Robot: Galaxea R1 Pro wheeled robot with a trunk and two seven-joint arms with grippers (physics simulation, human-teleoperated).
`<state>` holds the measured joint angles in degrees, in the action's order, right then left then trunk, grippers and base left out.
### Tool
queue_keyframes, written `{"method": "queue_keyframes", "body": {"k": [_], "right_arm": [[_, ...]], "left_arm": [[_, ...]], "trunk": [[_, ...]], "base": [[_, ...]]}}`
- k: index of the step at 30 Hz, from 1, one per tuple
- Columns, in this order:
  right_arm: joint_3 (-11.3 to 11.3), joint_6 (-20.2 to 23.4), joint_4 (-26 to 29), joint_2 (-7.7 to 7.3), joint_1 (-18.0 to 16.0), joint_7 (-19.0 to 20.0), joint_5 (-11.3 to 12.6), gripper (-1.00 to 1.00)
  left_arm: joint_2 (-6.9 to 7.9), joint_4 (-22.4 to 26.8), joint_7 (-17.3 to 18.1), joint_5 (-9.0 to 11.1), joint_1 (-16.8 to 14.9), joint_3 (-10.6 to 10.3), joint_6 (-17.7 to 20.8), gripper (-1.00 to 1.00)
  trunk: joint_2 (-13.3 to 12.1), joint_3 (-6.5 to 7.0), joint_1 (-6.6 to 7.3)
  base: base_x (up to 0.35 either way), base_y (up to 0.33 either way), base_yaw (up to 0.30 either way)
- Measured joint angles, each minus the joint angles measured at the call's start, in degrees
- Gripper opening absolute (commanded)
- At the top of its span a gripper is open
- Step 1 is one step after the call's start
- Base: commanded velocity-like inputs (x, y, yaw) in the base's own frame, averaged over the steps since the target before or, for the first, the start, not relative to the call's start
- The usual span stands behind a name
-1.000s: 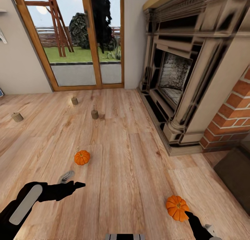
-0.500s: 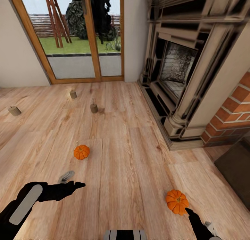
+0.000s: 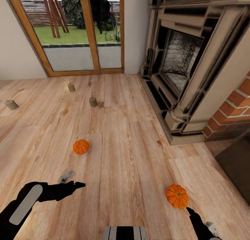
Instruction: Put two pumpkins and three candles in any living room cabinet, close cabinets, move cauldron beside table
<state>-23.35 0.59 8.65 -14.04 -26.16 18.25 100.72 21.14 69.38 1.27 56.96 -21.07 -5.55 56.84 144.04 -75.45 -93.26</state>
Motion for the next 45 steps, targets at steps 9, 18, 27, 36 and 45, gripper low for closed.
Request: {"method": "queue_keyframes", "body": {"k": [9, 18, 27, 36, 45], "right_arm": [[-0.01, -0.03, 0.0, 0.01, 0.0, 0.0, 0.02, 1.0], [0.0, -0.11, 0.32, -0.19, 0.0, 3.25, 4.79, 1.0], [-0.18, -0.03, 0.0, -0.34, 0.0, 9.42, 6.13, 1.0], [-0.2, -0.03, -0.04, -0.46, 0.0, 13.28, 6.23, 1.0], [-0.2, -0.03, -0.13, -0.52, -0.01, 16.4, 6.28, 1.0]], "left_arm": [[-0.07, 0.03, 0.0, 0.0, 0.0, -0.01, 0.0, 1.0], [-0.27, 0.03, 0.0, 0.0, 0.0, -0.09, 0.0, 1.0], [-0.35, 0.03, 0.0, 0.0, 0.0, -0.1, 0.0, 1.0], [-0.35, 0.03, 0.0, 0.0, 0.0, -0.1, 0.0, 1.0], [-0.41, 0.03, 0.0, 0.02, 0.0, -0.13, 0.0, 1.0]], "trunk": [[0.12, -2.0, -0.23], [0.24, -3.99, -0.46], [0.36, -5.99, -0.7], [0.48, -7.98, -0.93], [0.51, -8.43, -0.98]], "base": [[0.0, 0.0, 0.0], [0.0, 0.0, 0.0], [0.0, 0.0, 0.0], [0.0, 0.0, 0.0], [0.0, 0.0, 0.0]]}}
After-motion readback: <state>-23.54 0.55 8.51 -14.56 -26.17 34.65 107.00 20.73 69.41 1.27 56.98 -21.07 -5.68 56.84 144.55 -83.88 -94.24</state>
